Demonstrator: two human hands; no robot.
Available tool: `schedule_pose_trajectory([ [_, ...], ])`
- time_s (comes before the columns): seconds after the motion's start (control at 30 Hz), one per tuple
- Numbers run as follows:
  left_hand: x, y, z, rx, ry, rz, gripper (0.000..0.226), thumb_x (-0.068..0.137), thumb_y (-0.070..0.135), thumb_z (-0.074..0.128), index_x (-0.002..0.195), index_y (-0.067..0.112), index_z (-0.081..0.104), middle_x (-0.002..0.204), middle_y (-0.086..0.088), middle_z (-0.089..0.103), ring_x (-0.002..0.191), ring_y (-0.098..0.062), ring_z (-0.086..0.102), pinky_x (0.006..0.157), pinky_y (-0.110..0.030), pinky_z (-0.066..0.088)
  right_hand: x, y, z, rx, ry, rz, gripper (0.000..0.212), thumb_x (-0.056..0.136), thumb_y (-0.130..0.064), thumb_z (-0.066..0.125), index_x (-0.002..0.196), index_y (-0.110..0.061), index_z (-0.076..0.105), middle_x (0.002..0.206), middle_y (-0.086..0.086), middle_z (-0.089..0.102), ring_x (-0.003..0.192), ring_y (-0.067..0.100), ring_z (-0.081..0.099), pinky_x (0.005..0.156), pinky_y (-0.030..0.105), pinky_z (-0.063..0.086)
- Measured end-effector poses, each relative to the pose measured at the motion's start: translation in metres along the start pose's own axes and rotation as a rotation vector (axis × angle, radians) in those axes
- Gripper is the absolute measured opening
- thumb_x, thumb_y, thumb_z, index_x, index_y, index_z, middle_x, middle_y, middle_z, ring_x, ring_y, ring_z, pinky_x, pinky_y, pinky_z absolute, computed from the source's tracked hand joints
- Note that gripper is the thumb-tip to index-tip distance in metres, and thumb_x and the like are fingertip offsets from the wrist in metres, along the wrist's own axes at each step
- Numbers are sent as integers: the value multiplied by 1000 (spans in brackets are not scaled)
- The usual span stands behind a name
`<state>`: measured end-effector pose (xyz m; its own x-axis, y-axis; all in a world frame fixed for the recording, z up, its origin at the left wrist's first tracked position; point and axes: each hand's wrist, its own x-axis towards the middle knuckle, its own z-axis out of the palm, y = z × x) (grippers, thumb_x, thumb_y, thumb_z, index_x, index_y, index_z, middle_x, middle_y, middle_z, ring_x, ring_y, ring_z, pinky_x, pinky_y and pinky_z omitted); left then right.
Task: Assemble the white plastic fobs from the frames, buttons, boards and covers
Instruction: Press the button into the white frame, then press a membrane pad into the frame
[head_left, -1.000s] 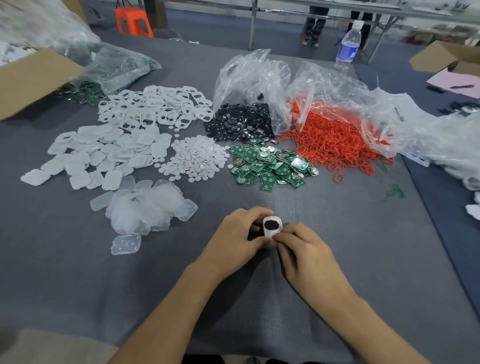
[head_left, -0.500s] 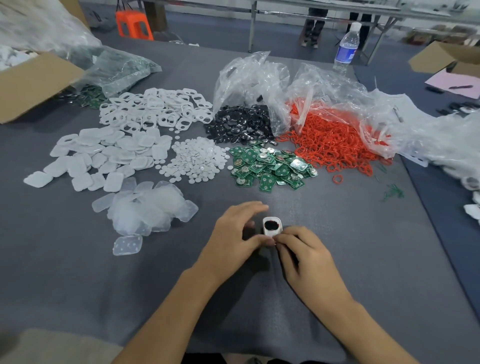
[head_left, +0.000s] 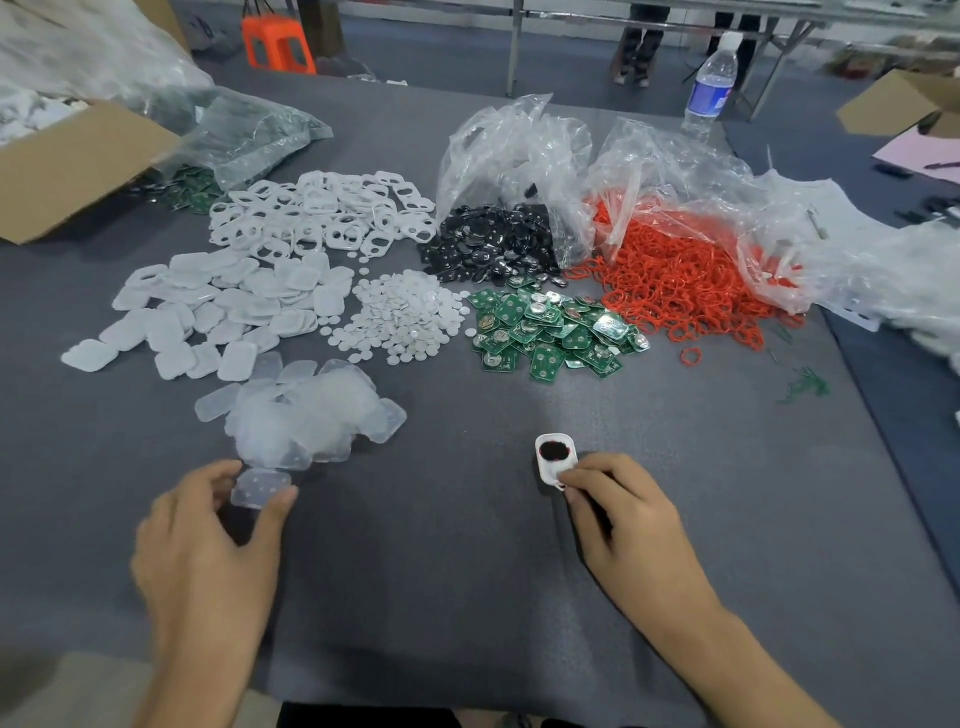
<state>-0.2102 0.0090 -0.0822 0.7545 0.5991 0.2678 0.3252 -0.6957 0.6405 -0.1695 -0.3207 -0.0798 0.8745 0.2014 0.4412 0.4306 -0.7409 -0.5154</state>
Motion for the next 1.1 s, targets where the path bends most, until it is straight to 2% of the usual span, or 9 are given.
schedule_pose_trajectory([
  [0.17, -5, -1, -5, -193, 2, -27, 35, 91, 15, 74, 114, 34, 55, 91, 22, 66, 94, -21, 66, 96, -43, 49, 0, 0, -1, 2, 7, 6, 15, 93, -7, 66, 104, -11, 74, 108, -5, 62, 98, 12, 62, 86, 30, 53],
  [0.37, 1, -1, -8, -118, -20, 21, 32, 87, 22, 78, 113, 28, 60, 95, 11, 67, 93, -24, 63, 89, -44, 50, 0, -1, -3, -4, 3, 4, 15, 92, -5, 67, 105, -10, 74, 108, -5, 62, 97, 12, 62, 85, 29, 53],
  [0.53, 6, -3, -9, -93, -29, 6, 22, 97, 21, 68, 115, 29, 59, 86, 26, 63, 89, -23, 64, 87, -43, 49, 0, -1, -3, 11, 13, 4, 15, 91, -3, 68, 104, -9, 74, 107, -5, 62, 96, 12, 62, 85, 27, 52],
  [0.6, 6, -4, -11, -101, -10, 7, 23, 98, 23, 67, 116, 34, 58, 86, 26, 64, 86, -14, 64, 86, -40, 50, 0, -1, -3, 12, 14, 4, 15, 92, -4, 68, 104, -10, 74, 107, -5, 62, 96, 12, 62, 85, 26, 52],
  [0.7, 2, 2, -13, -226, 67, -50, 26, 98, 28, 63, 111, 50, 57, 92, 31, 68, 84, 14, 61, 89, -34, 49, 0, -1, -3, 17, 29, 7, 14, 93, -8, 66, 105, -10, 73, 106, -5, 62, 95, 11, 61, 84, 24, 51],
  [0.83, -6, 29, -12, -508, 126, -79, 28, 98, 23, 69, 109, 48, 60, 91, 20, 72, 77, 4, 65, 82, -21, 54, 2, -4, -6, 84, 87, 29, 16, 92, -8, 66, 106, -12, 73, 105, -6, 63, 92, 8, 62, 80, 19, 49],
  [0.93, -23, 66, -8, -707, -40, -24, 23, 92, 25, 74, 108, 37, 64, 90, 12, 78, 76, 7, 68, 70, -4, 49, 4, -17, -10, 211, 141, 117, 19, 90, -15, 72, 108, -21, 73, 100, -12, 65, 88, 7, 64, 78, 13, 48],
  [1.03, -47, 99, 5, -879, -307, -28, 29, 83, 24, 75, 110, 25, 66, 95, 5, 79, 87, -3, 74, 77, -9, 53, 6, -41, -11, 653, 0, 357, 29, 83, -35, 75, 112, -34, 71, 100, -9, 71, 86, 12, 69, 77, 15, 52],
  [1.1, -59, 112, 17, -947, -423, -30, 29, 85, 12, 76, 111, 22, 66, 96, -2, 79, 90, -11, 75, 78, -15, 55, 9, -48, -10, 841, -91, 450, 32, 83, -26, 78, 114, -31, 71, 97, -1, 74, 83, 12, 70, 74, 19, 53],
])
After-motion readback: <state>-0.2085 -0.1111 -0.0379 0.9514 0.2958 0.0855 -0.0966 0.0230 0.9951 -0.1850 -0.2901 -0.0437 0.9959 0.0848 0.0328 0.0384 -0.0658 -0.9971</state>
